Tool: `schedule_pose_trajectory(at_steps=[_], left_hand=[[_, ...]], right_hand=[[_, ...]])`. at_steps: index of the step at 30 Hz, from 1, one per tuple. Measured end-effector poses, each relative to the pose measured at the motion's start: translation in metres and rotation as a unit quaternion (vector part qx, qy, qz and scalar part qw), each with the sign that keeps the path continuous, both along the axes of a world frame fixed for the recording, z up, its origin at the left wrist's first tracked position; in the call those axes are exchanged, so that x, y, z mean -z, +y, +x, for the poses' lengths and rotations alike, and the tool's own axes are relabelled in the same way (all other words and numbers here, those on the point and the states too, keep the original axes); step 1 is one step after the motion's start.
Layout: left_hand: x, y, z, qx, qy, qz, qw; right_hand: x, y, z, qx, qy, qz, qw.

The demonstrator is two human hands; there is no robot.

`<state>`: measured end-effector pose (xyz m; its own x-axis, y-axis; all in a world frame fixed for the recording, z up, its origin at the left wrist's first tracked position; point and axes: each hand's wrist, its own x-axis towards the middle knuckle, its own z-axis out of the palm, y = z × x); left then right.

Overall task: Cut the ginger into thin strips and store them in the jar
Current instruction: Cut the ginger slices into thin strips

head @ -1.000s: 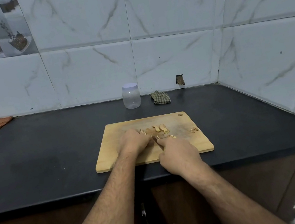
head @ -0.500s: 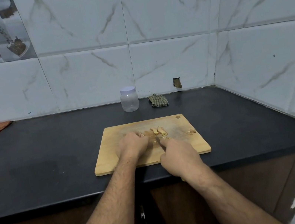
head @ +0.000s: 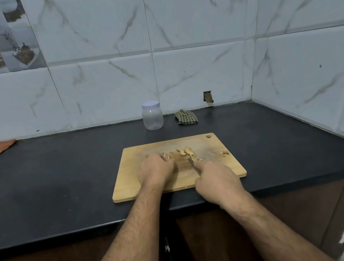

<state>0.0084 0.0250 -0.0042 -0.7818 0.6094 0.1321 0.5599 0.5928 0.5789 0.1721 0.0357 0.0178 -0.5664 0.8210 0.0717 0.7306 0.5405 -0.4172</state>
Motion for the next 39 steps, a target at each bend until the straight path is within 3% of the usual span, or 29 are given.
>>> schedule_pose_trajectory(at_steps=[7,10,20,39], left_hand=[[-0.007,0.005,0.004,0.049,-0.028,0.03,0.998],[-0.02,0.017,0.004,0.072,0.002,0.038,0.997],[-0.036,0.059,-0.002,0.157,0.067,-0.102,0.98],[-0.041,0.043,0.002,0.041,-0.04,-0.093,0.994]], right_hand=[[-0.004,0.007,-0.001,0.0,0.004,-0.011,1.0],[-0.01,0.01,-0.007,-0.008,0.016,-0.007,1.0],[-0.014,0.038,-0.011,0.02,0.038,-0.015,0.999],[-0.009,0.036,-0.014,-0.005,0.06,-0.012,0.998]])
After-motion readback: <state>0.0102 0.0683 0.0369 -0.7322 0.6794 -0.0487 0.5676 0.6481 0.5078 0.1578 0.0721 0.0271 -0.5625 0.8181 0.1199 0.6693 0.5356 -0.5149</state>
